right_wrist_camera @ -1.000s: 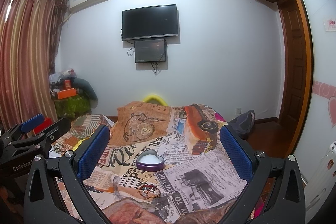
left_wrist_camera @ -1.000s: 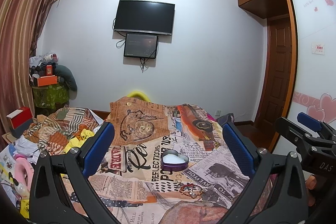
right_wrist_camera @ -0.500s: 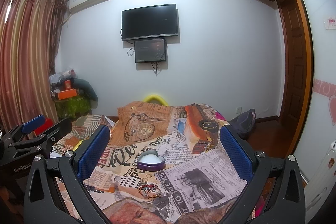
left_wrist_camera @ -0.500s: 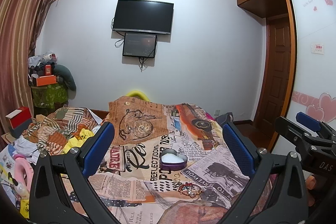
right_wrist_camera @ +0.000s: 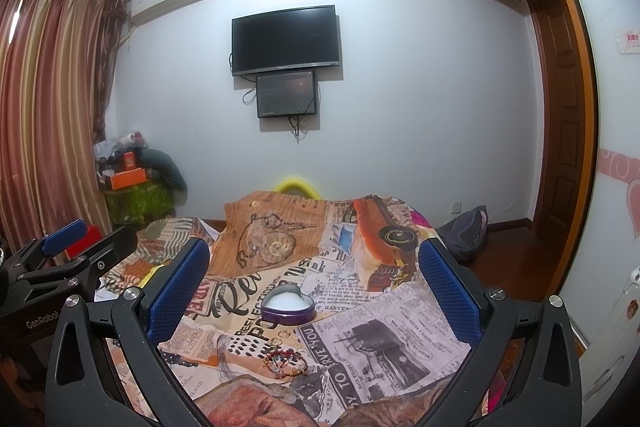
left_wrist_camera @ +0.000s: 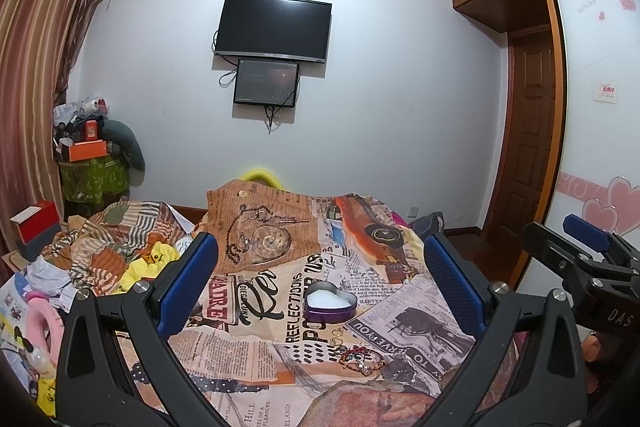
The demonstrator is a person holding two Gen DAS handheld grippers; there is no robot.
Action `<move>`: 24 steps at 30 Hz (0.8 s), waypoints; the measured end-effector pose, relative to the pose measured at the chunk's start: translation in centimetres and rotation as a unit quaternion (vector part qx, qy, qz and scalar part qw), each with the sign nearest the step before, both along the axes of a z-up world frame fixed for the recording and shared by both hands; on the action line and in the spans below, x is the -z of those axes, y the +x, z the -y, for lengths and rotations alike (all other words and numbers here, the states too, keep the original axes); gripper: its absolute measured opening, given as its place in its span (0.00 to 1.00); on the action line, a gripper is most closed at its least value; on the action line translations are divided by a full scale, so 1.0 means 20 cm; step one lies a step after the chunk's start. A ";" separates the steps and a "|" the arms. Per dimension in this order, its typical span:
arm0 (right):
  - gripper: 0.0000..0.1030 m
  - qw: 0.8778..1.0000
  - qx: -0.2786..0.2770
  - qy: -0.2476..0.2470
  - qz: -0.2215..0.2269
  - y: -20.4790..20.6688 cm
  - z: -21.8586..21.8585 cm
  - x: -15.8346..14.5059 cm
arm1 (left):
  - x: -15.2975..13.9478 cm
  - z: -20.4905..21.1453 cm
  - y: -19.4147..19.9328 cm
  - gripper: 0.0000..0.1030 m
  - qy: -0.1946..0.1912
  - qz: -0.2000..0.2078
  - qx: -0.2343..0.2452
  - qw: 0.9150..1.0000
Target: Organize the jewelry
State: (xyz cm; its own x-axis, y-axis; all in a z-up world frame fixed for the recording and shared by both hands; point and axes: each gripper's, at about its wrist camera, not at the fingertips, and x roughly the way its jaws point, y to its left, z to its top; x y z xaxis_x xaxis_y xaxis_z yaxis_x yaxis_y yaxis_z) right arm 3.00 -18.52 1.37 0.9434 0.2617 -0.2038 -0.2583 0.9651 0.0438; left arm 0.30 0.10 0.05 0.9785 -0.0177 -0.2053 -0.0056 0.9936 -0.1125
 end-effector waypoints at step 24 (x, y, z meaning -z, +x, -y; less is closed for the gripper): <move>1.00 0.993 0.022 -0.015 -0.115 0.38 0.04 0.29 | 0.30 -0.10 0.42 1.00 -0.007 -0.123 -0.015 0.992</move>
